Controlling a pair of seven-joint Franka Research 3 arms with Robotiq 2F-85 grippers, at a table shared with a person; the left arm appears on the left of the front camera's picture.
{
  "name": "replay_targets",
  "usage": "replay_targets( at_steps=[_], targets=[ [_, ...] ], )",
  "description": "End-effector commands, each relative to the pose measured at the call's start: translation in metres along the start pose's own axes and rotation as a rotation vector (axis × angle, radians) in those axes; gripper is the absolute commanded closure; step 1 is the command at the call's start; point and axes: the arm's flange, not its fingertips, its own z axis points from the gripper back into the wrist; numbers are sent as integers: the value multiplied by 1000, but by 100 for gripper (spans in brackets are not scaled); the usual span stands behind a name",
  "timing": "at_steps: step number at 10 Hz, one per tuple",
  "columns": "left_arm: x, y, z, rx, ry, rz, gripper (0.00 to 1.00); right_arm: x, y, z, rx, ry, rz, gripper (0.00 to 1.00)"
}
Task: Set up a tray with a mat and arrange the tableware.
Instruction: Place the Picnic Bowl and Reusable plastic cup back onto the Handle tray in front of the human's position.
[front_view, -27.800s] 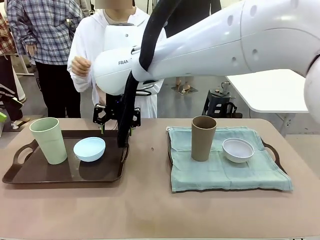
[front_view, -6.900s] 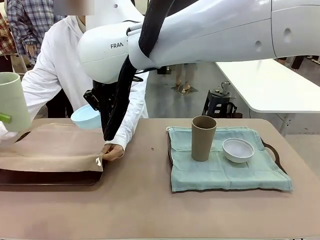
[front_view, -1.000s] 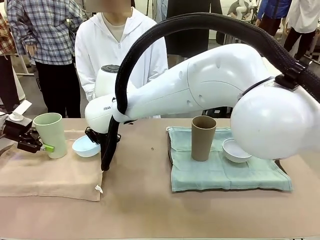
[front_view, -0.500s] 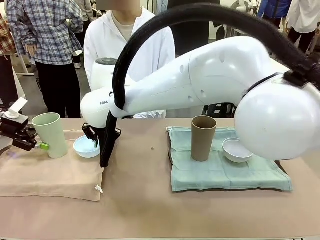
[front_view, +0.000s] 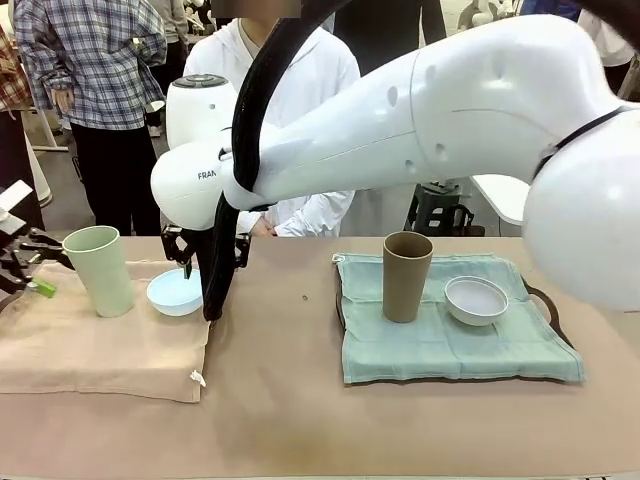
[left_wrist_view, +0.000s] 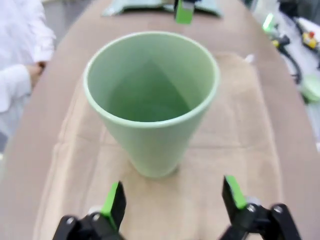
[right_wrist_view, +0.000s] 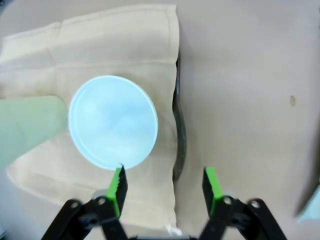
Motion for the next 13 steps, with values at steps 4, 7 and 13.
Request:
replay_targets(
  at_steps=[4,7,13],
  targets=[
    [99,-63,48,205,412,418,0,-44,-39,79,-86,-115,-64,0],
    [145,-90,65,447,591,582,0,-65,-66,130,-69,-143,-115,0],
    [190,-115,84,537,656,725,0,-82,-93,157,-101,-68,72,0]
  ],
)
